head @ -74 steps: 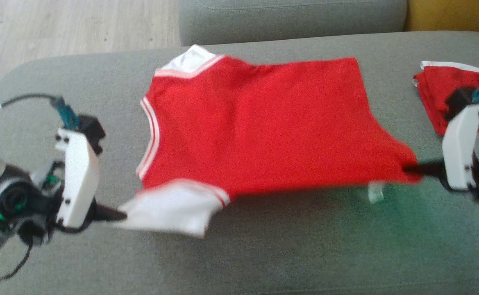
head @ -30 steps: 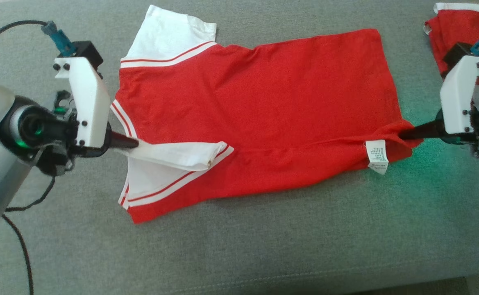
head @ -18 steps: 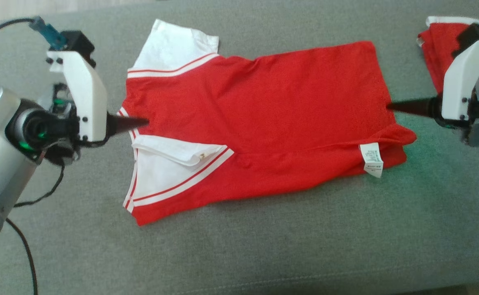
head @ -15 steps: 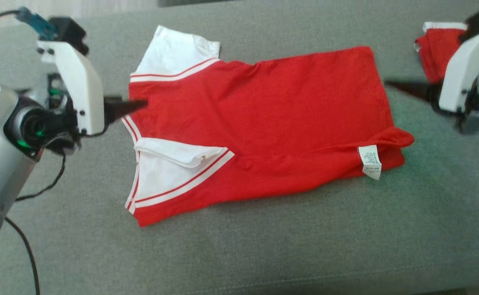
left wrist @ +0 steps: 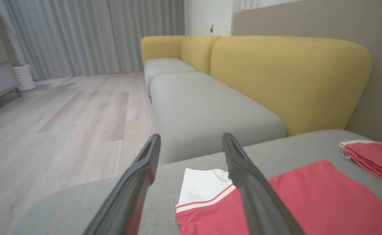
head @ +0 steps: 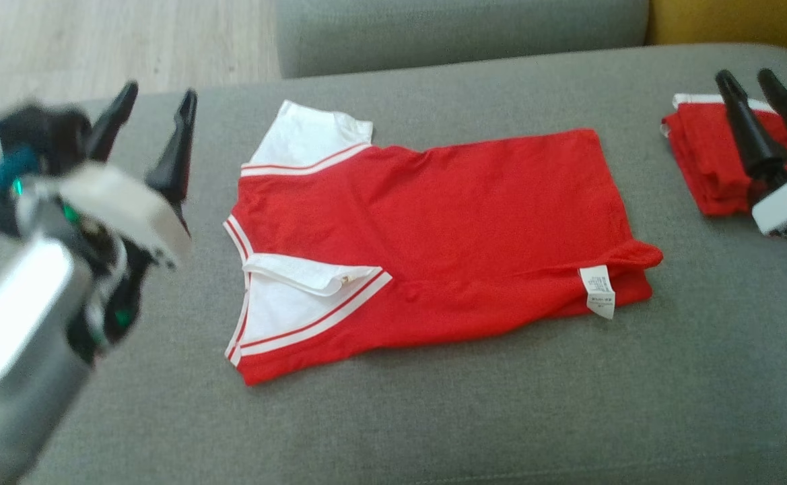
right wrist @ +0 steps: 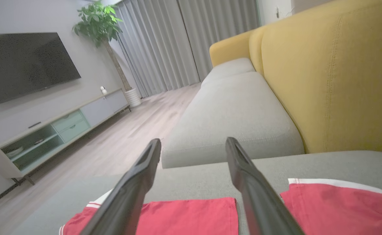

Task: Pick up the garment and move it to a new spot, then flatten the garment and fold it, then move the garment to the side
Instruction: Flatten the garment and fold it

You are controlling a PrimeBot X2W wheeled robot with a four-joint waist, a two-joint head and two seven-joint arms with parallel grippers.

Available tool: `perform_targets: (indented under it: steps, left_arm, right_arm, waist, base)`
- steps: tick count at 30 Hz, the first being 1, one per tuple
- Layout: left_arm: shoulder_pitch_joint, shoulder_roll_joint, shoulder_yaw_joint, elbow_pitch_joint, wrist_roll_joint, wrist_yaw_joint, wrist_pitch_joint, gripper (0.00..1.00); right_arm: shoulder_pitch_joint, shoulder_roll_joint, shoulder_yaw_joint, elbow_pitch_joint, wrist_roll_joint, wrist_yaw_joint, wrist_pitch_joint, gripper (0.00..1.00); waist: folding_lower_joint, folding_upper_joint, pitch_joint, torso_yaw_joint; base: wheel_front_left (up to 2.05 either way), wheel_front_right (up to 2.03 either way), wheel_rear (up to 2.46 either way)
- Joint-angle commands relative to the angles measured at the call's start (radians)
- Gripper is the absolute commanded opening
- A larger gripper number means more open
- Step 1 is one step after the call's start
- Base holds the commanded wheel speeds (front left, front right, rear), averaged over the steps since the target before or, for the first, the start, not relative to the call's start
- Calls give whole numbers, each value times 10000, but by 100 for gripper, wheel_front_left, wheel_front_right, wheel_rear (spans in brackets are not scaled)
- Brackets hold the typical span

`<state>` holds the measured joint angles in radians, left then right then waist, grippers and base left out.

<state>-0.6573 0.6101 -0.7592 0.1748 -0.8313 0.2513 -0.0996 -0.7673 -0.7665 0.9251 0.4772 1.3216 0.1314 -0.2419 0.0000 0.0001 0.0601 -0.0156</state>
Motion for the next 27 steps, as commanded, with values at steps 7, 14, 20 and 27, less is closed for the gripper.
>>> perform_targets:
  steps: [7, 14, 20, 27]
  left_arm:
    - [2220, 399, 1062, -2024, 967, 2250, -1531, 100]
    - [4800, -696, 2240, -3164, 1918, 3024, -1617, 100]
    - [5972, -1525, 2777, -3210, 2725, 2503, -1619, 100]
    - [6041, -1813, 2518, -2085, 2371, 1918, -1113, 100]
  right_arm:
    - [2958, 1061, -4278, -1246, -3423, -7, -195, 100]
    - [6260, 2801, -6547, -2219, -6412, -7, -197, 100]
    - [7098, 3583, -7206, -2646, -7454, -7, 299, 100]
    - [6480, 3882, -7430, -1867, -8232, -7, 2274, 100]
  waist:
    - [0, -1, -283, -6]
    - [0, -1, -228, -76]
    - [0, -1, -108, -96]
    - [0, -1, 210, -70]
  base:
    - [0, 0, 0]
    - [0, 0, 0]
    - [0, 0, 0]
    - [0, 0, 0]
